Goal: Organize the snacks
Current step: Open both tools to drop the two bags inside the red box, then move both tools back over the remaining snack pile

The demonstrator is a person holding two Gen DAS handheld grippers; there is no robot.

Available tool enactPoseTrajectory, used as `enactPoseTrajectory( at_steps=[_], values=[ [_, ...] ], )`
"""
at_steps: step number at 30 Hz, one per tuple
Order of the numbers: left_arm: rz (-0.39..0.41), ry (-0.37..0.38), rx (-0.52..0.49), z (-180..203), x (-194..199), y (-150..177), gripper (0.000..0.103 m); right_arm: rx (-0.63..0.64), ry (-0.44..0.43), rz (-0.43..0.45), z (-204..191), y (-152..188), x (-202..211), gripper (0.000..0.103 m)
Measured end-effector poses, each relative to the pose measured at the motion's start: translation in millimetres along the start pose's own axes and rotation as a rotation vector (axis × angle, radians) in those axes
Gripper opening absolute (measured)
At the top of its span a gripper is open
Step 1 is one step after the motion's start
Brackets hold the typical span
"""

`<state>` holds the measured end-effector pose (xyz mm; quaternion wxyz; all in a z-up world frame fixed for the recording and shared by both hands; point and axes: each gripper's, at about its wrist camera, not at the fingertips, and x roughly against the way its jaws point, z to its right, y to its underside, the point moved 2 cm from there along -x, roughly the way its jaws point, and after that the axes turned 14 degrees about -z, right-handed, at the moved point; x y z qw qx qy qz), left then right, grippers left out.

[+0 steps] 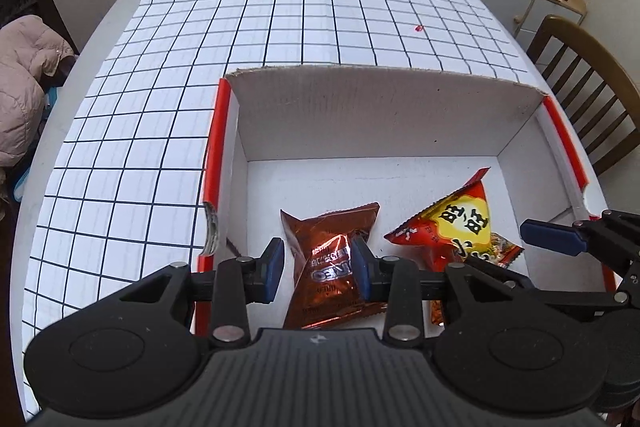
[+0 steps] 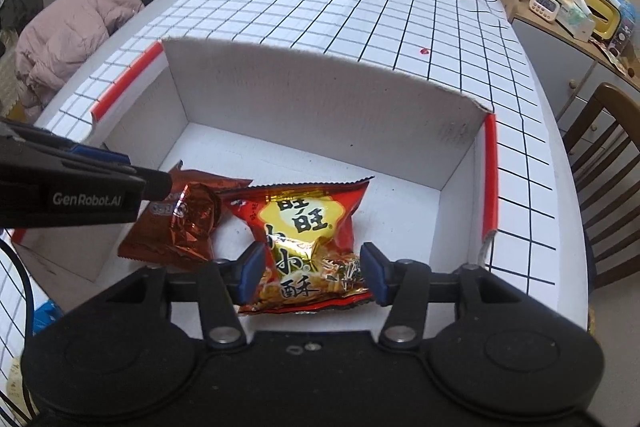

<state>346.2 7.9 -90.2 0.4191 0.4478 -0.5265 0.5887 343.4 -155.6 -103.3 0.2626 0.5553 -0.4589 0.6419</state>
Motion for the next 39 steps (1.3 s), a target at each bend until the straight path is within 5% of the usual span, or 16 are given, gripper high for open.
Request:
enactPoseTrajectory(
  at_steps=[33,39],
  values=[
    [0.168,0.074,-0.068,-17,109,104,0.036,-0.115,-0.039,0.269,-47,92,127,0.082],
    [0.193,0.089,-0.085,-22,121,129,0.043,-0.096,-0.032,0.315,-64,109,141,0.086]
  ],
)
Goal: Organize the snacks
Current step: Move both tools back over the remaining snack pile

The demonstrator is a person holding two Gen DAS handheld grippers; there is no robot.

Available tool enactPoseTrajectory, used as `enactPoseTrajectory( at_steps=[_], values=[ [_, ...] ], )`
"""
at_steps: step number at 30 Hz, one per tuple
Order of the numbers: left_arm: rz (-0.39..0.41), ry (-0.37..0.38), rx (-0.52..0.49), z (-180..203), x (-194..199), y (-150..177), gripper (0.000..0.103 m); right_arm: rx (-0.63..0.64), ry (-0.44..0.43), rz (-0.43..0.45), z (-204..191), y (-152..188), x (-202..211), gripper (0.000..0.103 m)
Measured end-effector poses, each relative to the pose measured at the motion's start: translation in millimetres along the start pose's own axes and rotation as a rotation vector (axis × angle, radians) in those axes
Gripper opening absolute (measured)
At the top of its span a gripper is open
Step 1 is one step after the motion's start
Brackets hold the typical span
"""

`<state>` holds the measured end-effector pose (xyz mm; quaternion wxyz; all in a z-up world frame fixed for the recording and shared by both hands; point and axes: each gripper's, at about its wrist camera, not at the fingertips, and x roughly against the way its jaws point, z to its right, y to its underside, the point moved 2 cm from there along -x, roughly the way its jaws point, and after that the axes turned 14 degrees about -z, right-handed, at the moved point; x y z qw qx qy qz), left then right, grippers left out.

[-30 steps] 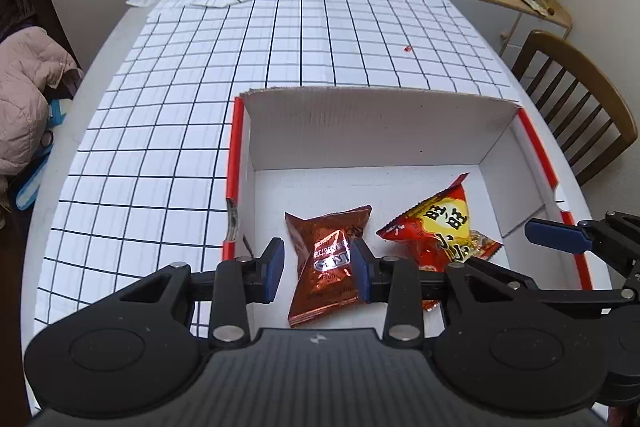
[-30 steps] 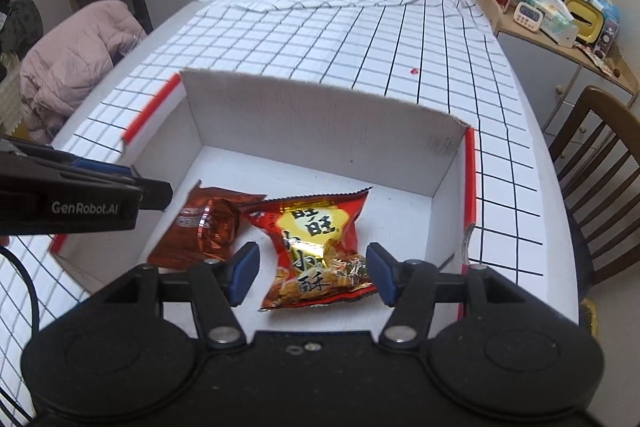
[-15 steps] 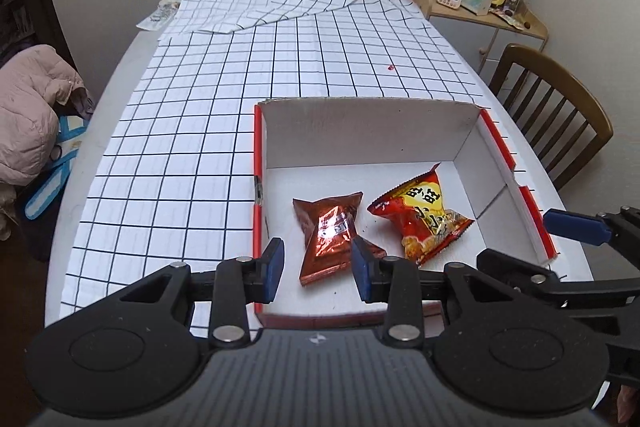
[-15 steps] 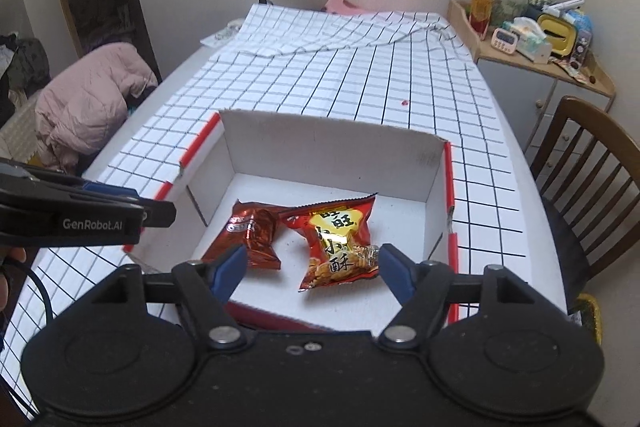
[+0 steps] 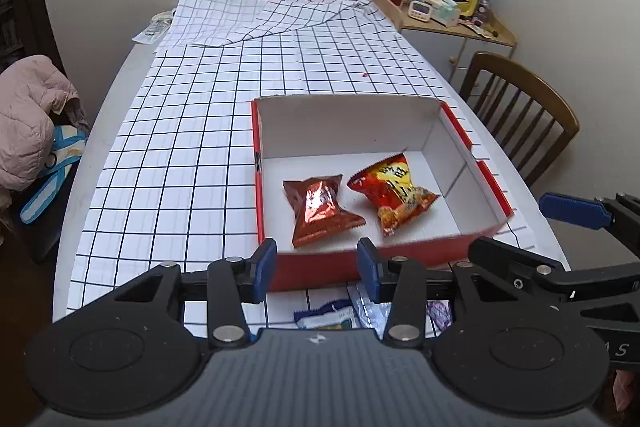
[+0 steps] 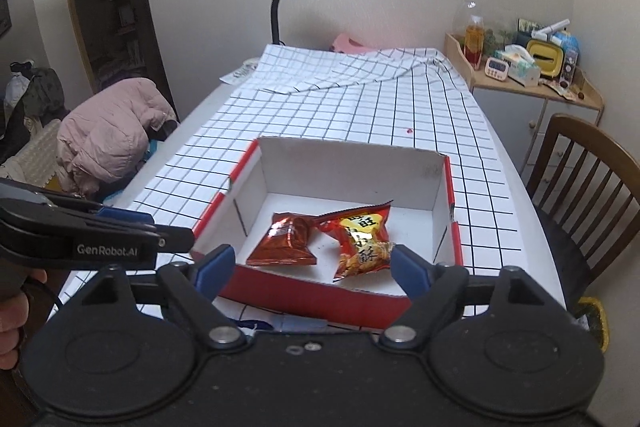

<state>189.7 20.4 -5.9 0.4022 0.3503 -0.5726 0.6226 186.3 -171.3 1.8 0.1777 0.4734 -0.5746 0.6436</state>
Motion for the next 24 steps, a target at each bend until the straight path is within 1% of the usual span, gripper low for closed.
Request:
enactPoseTrajectory(
  at_steps=[3,7,12,14,15,16,20,24],
  values=[
    [0.007,0.01,-0.005,-1,6,11,0.045,0.001,-0.002,0.012,-7,10,7,0.088],
    [0.029,0.019,-0.01,-3,16,27,0.057,-0.002,-0.011,0.03,-12,21,16,0.094],
    [0.035,0.036,0.003,-11,24,46,0.059,-0.008,-0.015,0.045,-18,37,24,0.101],
    [0.044,0.035,0.008,-15,27,53,0.065,-0.007,-0.014,0.052,-19,43,25,0.101],
    [0.051,0.032,0.014,-17,28,57,0.072,-0.009,-0.015,0.056,-20,46,26,0.102],
    [0.059,0.029,0.022,-20,29,62,0.076,-0.012,-0.016,0.059,-20,49,26,0.102],
    [0.053,0.032,0.066,-31,26,80,0.077,-0.024,-0.03,0.059,-23,64,22,0.102],
    [0.0,0.008,0.098,-39,11,99,0.077,-0.026,-0.027,0.013,-26,85,8,0.102]
  ],
)
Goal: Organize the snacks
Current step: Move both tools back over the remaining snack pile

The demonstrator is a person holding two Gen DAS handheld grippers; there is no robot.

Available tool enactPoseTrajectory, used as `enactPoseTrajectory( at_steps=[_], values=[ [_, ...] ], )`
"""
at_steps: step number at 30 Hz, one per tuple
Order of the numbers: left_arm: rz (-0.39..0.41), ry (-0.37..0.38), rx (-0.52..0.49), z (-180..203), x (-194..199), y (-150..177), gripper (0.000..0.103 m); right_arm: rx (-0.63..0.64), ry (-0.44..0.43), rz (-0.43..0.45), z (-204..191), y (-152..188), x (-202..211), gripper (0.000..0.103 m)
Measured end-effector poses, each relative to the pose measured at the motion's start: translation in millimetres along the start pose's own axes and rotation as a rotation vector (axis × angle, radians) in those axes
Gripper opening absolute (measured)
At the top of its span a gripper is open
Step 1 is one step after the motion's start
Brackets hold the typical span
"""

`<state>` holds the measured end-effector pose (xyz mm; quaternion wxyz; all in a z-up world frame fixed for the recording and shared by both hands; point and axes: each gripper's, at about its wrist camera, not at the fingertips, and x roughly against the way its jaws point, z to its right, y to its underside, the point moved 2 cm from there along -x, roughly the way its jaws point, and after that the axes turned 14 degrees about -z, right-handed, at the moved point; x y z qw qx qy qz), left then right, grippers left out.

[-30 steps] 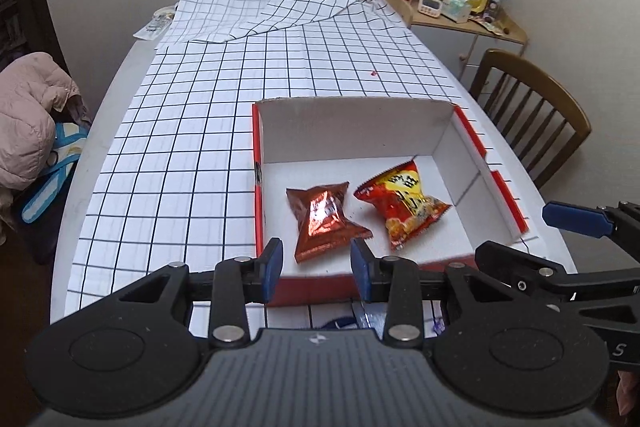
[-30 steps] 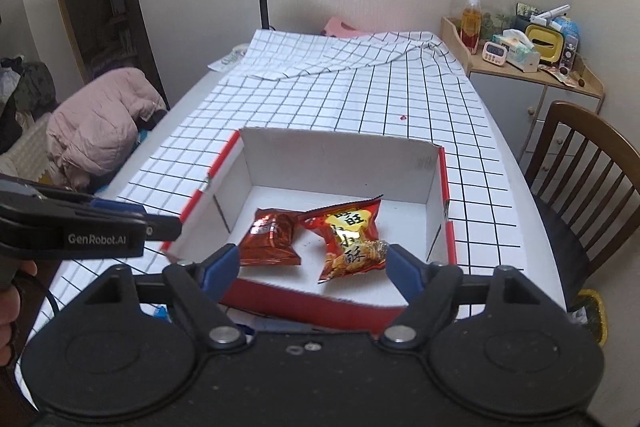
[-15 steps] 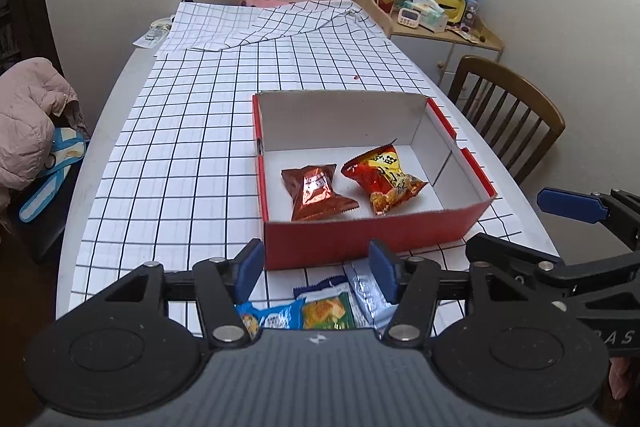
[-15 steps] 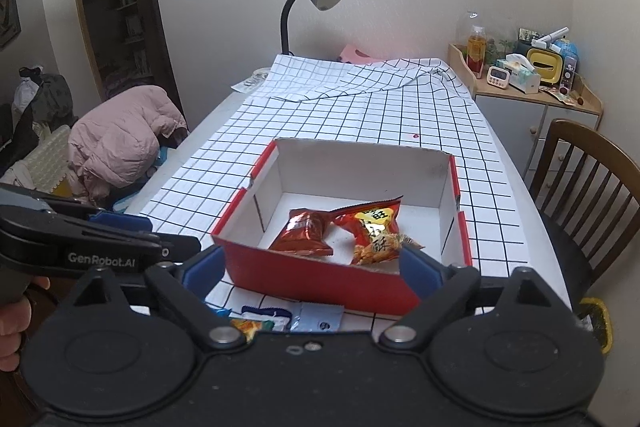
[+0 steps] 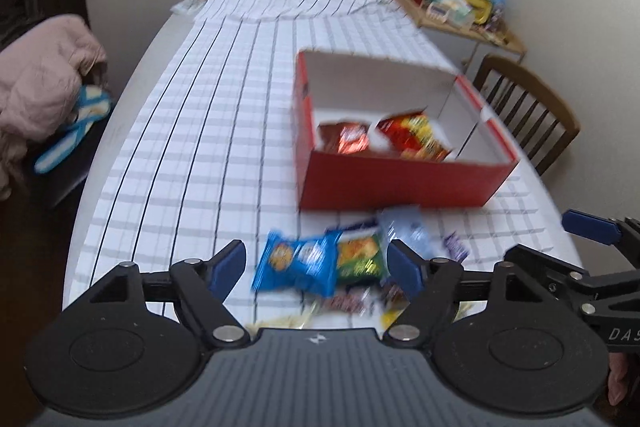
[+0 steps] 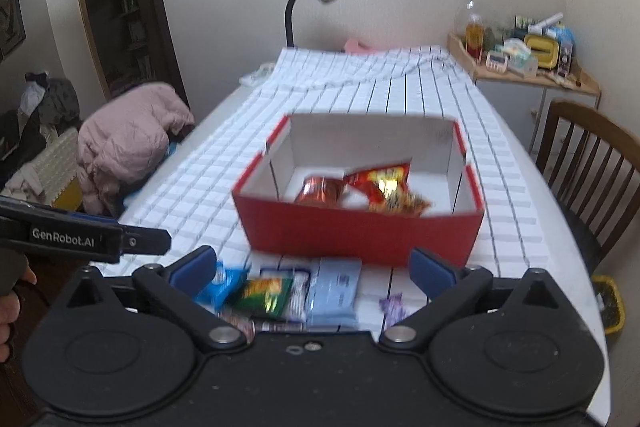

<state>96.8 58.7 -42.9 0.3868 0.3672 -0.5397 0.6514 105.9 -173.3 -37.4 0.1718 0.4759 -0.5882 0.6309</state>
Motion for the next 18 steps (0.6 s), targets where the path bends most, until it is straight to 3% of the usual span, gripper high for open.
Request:
enactPoseTrajectory(
  at_steps=[18],
  values=[
    [-0.208,-0.079,0.077,-21,-79,53,0.077,-0.007,0.002,-0.206,-7,71,-74,0.097]
  ],
)
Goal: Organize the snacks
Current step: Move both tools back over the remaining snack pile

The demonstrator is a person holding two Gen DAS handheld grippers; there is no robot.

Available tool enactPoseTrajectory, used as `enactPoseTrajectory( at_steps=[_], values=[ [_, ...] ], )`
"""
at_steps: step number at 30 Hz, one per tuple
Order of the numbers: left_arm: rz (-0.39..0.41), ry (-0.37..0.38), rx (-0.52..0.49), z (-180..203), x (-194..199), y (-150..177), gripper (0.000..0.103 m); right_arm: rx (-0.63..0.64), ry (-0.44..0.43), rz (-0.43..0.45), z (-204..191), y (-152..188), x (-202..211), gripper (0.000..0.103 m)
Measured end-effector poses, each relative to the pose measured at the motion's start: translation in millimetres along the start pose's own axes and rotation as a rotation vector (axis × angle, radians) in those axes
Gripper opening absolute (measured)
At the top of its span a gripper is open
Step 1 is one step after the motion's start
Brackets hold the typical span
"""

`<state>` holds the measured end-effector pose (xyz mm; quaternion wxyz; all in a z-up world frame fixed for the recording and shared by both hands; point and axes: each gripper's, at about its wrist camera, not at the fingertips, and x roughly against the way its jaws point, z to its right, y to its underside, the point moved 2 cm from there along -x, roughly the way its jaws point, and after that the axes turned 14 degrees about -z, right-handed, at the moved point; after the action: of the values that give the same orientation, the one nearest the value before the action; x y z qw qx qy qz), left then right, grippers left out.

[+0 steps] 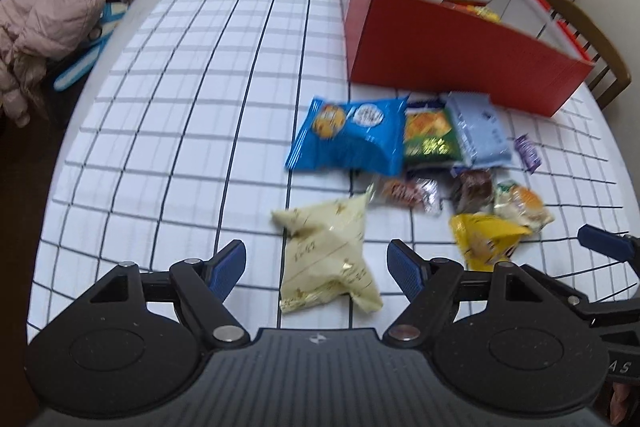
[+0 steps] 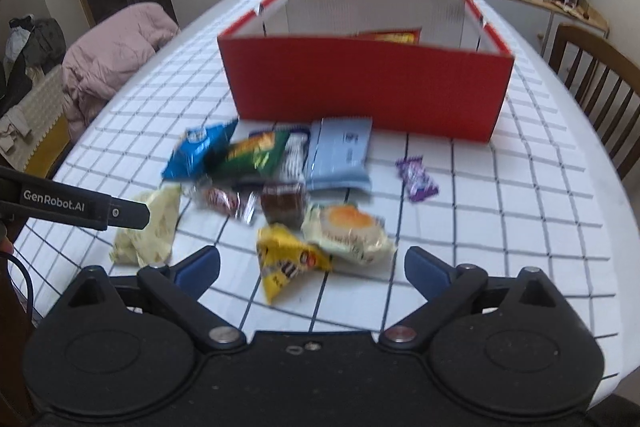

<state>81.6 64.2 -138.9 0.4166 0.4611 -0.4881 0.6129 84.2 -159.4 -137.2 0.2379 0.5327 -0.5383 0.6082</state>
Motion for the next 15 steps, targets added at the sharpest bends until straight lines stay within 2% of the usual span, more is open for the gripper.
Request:
enactPoseTrajectory(
  at_steps=[8,15],
  values=[
    [-0.057,-0.001,0.035,0,-22,-3,0.077,-0.06,-0.043,-0.062,2,-3,-26,0.085],
    [-0.079,0.015,0.037,3,-32,-8,0.077,-0.103,-0.057,-0.08,5,-6,-38,0.077]
  ],
)
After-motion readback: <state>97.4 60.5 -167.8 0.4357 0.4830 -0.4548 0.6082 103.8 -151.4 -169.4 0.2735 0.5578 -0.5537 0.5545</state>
